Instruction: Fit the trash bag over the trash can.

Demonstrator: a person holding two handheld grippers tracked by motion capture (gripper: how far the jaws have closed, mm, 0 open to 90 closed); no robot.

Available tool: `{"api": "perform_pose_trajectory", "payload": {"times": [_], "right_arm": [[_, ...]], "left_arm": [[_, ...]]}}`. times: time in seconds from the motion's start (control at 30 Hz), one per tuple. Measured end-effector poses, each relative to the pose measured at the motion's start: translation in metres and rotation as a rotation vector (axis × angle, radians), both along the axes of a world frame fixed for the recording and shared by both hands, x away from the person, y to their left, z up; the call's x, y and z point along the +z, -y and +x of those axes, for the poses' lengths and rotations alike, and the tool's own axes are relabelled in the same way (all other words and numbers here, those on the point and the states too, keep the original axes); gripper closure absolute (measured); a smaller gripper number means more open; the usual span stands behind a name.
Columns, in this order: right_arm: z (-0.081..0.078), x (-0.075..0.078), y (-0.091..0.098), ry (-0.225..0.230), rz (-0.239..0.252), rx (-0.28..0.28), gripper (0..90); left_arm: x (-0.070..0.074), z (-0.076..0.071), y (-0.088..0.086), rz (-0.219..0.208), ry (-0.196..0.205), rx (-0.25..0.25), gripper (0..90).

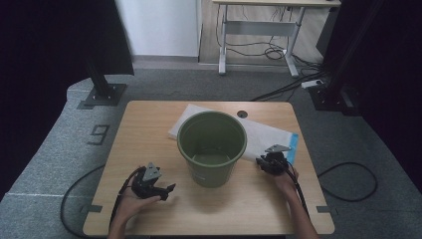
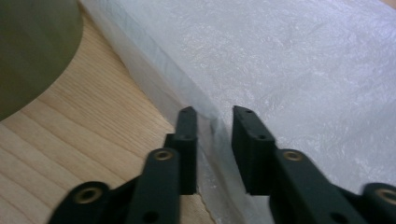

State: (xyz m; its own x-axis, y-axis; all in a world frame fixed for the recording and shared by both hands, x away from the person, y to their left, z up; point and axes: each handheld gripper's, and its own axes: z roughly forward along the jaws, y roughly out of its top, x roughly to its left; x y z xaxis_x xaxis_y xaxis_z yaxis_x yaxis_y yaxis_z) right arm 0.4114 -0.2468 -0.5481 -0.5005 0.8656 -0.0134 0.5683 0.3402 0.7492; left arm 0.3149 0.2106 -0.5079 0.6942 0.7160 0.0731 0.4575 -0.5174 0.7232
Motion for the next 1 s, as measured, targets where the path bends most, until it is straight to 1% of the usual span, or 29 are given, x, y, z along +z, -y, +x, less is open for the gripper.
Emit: {"api": "perform_pose_trajectory", "payload": {"times": [0.1,0.13,0.2,0.23,0.3,0.33,0.47,0.57,0.7,0.83,1.0], "right_arm": [[-0.002,0.0,0.003,-0.001,-0.006,-0.015,86.7],[-0.002,0.001,0.004,-0.004,-0.014,-0.023,88.2],[-0.004,0.002,0.006,-0.005,-0.027,-0.039,88.6],[-0.005,0.002,0.007,-0.008,-0.026,-0.043,88.6],[-0.01,0.002,0.009,0.001,-0.028,-0.041,88.7],[-0.013,0.001,0.011,-0.004,-0.029,-0.042,88.7],[-0.033,0.004,0.021,-0.004,-0.012,-0.051,88.7],[-0.051,0.007,0.029,0.003,-0.011,-0.059,88.7],[-0.072,0.005,0.041,-0.012,0.012,-0.081,88.6],[-0.088,0.004,0.047,-0.023,0.037,-0.103,88.6],[-0.111,0.004,0.05,-0.024,0.028,-0.102,88.4]], "left_arm": [[0.001,-0.001,-0.002,-0.003,0.001,0.004,13.5],[0.001,-0.001,-0.002,-0.005,0.003,0.005,13.5],[0.002,-0.001,-0.004,-0.01,0.004,0.008,13.9],[0.002,-0.001,-0.005,-0.012,0.004,0.009,13.9],[0.003,-0.001,-0.006,-0.014,0.005,0.015,14.0],[0.003,-0.001,-0.007,-0.015,0.004,0.017,14.0],[0.005,-0.002,-0.009,-0.025,0.007,0.024,14.0],[0.006,-0.002,-0.011,-0.03,0.009,0.026,14.0],[0.008,-0.004,-0.014,-0.042,0.015,0.033,14.1],[0.008,-0.004,-0.018,-0.048,0.014,0.039,14.1],[0.008,-0.004,-0.017,-0.049,0.01,0.041,14.2]]}}
